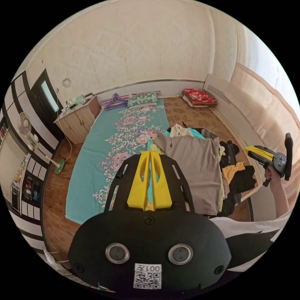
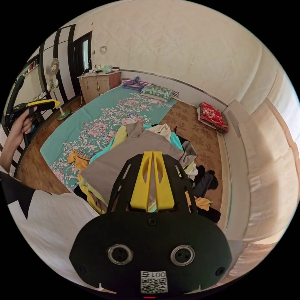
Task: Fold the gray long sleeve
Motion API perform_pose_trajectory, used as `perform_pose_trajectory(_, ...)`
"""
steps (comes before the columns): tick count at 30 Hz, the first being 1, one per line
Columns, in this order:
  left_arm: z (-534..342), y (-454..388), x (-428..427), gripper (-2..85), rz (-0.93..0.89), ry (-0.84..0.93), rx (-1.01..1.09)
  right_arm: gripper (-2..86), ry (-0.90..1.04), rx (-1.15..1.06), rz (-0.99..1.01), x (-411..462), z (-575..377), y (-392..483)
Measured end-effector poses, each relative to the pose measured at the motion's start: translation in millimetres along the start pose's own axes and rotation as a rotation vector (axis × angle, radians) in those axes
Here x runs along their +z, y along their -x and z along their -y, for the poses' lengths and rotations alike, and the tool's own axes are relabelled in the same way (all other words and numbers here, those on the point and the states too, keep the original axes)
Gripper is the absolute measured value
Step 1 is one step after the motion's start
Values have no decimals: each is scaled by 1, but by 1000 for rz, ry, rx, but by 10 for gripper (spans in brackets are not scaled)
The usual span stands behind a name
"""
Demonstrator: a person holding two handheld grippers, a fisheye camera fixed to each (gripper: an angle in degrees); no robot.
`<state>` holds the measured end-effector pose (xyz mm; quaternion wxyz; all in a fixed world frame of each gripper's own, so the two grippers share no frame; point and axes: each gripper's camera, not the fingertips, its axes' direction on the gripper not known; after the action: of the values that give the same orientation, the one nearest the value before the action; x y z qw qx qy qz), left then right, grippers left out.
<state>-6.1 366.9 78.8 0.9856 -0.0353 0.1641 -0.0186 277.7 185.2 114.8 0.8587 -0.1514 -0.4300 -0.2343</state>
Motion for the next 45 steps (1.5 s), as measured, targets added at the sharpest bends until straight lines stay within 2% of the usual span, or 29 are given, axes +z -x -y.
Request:
perform_pose_trajectory(3,7,2,33,-10,-52,106,8,0,98,26,51,18,5,-13)
perform_pose_trajectory(7,5,3,65,-10,-68,200,18,1,101,34,35,25,-1,-22)
perform_pose_trajectory(13,27,22,89,-9,-90,196,32,7,124,3,47,20,8,-54)
perform_pose_trajectory(17,38,47,142,-2,-231,220,10,29,212,62,104,49,8,-101)
perform_pose_trajectory(22,22,59,229,45,-221,415,54,79,348,221,222,84,-20,-155)
perform_pose_trajectory(27,-2,55,313,91,-348,619,119,119,555,321,369,130,-55,-178)
perform_pose_trajectory(33,-12,60,402,101,-316,848,135,117,773,409,468,192,-71,-193)
perform_pose_trajectory(36,-1,69,424,87,-331,877,120,43,822,454,564,198,-67,-201)
perform_pose_trajectory(41,19,85,427,55,-395,852,155,16,763,570,684,179,-65,-236)
perform_pose_trajectory(45,35,115,397,51,-505,753,109,8,703,508,689,136,-61,-258)
